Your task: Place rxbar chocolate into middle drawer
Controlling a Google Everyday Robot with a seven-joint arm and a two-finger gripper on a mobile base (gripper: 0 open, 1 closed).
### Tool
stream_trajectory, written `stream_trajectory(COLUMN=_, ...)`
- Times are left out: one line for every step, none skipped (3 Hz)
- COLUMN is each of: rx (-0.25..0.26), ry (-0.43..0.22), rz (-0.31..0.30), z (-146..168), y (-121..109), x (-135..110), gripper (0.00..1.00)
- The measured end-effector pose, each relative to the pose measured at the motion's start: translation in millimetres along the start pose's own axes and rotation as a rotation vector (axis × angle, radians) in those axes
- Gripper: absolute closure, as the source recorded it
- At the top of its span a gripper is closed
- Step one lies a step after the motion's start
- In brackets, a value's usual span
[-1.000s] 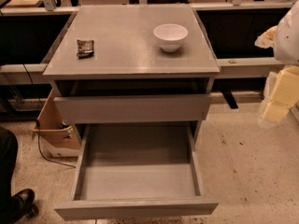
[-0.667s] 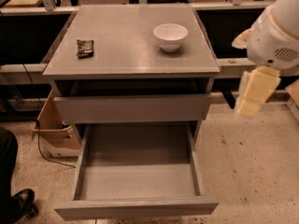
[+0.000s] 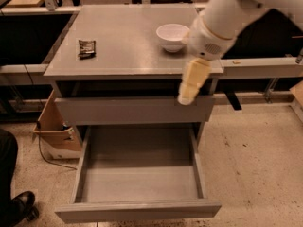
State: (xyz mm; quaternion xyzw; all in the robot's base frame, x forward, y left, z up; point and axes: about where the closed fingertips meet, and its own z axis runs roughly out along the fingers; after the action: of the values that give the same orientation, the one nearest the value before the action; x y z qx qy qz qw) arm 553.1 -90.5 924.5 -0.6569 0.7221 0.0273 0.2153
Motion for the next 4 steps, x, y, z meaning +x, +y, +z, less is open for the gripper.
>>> stream_trajectory(rx=-0.011, ry=-0.091, rz=-0.003, z=36, y=-42, x=-42, gripper=0.0)
stream_trajectory(rx=0.006, ry=-0.19, rz=0.008, z=54, y=-87, x=-88, gripper=0.0)
stream_trajectory(rx=0.001, ry=-0.184, rz=0.007, z=55, y=-84, x=-86, gripper=0.0)
stream_trajectory(rx=0.016, ry=-0.159, rz=-0.026, z=59, y=-82, x=-92, gripper=0.0)
